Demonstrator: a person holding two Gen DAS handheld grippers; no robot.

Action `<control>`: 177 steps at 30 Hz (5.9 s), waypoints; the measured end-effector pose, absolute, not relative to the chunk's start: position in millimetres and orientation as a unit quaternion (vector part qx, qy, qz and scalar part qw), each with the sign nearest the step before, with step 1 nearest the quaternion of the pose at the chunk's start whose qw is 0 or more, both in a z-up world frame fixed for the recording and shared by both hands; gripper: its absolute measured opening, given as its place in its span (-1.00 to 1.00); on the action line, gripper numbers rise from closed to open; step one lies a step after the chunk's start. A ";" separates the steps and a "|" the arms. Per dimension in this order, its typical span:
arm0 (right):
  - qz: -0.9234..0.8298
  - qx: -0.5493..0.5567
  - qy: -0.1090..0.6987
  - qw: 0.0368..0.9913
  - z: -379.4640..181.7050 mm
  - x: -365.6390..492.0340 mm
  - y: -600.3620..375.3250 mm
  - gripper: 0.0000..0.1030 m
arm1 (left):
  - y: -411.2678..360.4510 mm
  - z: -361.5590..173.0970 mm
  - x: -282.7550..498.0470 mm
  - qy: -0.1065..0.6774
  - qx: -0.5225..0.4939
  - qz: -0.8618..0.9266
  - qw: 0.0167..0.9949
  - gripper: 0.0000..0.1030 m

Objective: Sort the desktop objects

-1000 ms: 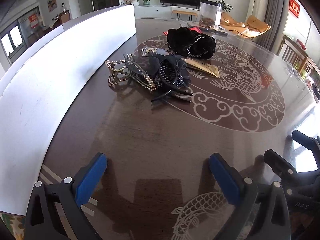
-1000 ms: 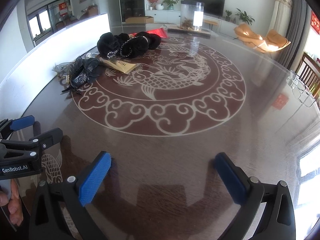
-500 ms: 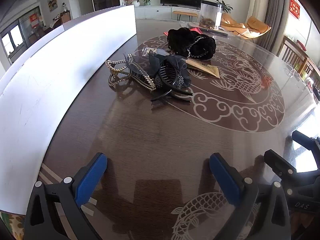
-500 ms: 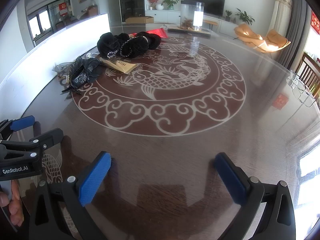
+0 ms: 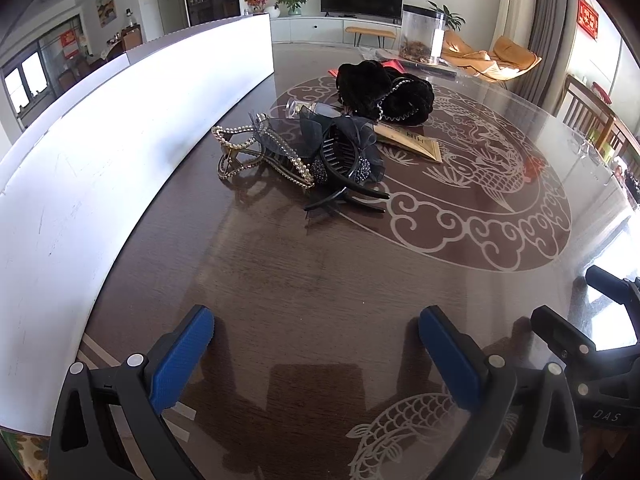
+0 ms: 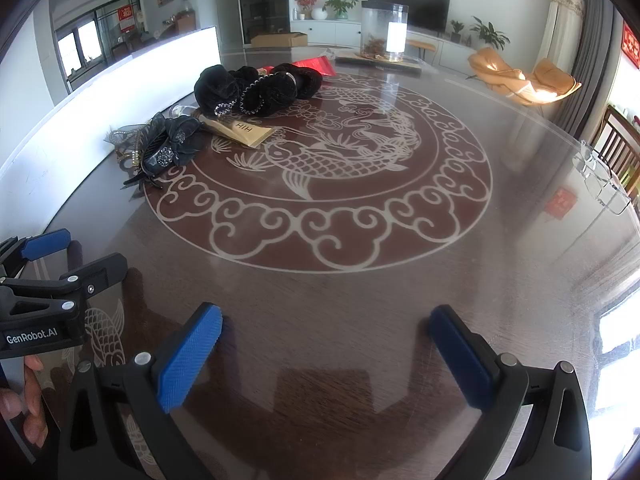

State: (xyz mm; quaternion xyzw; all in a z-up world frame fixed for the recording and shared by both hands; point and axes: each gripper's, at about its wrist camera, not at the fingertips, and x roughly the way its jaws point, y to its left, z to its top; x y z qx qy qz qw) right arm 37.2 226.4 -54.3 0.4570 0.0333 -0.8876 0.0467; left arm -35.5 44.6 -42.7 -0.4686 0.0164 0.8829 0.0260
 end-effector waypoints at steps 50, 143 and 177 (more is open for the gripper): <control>-0.888 0.457 0.033 0.047 -53.7 37.5 226.5 1.00 | 47.0 -44.6 -89.3 0.039 -0.455 0.886 0.080 1.00; -0.888 0.457 0.033 0.046 -53.4 38.1 225.9 1.00 | 46.8 -44.8 -89.2 0.040 -0.455 0.886 0.080 1.00; -0.888 0.457 0.033 0.046 -53.0 38.3 225.8 1.00 | 46.7 -44.8 -89.2 0.040 -0.455 0.886 0.080 1.00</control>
